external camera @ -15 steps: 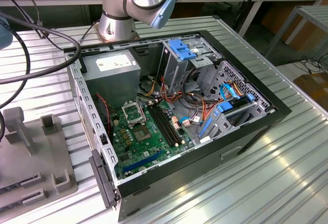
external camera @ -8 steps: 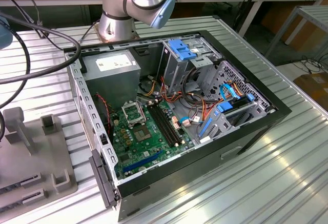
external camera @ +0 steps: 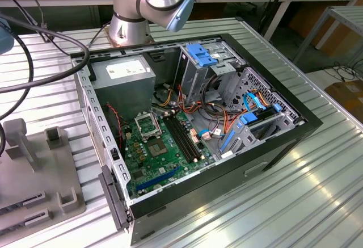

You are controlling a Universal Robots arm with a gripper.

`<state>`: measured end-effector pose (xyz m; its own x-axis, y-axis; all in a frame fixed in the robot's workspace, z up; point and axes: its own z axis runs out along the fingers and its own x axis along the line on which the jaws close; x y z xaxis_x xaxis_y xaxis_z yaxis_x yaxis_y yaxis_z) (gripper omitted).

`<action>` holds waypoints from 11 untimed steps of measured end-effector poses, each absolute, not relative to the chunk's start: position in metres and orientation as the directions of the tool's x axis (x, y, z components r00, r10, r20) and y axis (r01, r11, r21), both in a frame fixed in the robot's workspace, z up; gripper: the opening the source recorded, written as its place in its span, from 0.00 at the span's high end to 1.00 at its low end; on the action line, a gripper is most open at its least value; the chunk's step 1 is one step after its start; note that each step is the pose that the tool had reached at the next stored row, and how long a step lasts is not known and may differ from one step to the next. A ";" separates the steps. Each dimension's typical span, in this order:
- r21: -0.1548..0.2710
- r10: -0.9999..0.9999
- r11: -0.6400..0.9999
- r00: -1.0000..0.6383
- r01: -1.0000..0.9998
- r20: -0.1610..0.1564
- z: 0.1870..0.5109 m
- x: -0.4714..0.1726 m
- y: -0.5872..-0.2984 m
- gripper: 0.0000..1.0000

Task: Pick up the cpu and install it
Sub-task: 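Pick up the cpu and move it towards the insertion slot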

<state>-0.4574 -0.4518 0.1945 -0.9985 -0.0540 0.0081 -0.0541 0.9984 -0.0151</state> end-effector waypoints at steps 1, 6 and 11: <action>-0.015 -0.054 0.998 -0.999 -0.054 0.008 0.195 -0.457 -0.452 0.53; -0.015 -0.054 0.998 -0.999 -0.054 0.008 0.198 -0.457 -0.452 0.53; -0.015 -0.054 0.998 -0.999 -0.054 0.008 0.202 -0.457 -0.452 0.53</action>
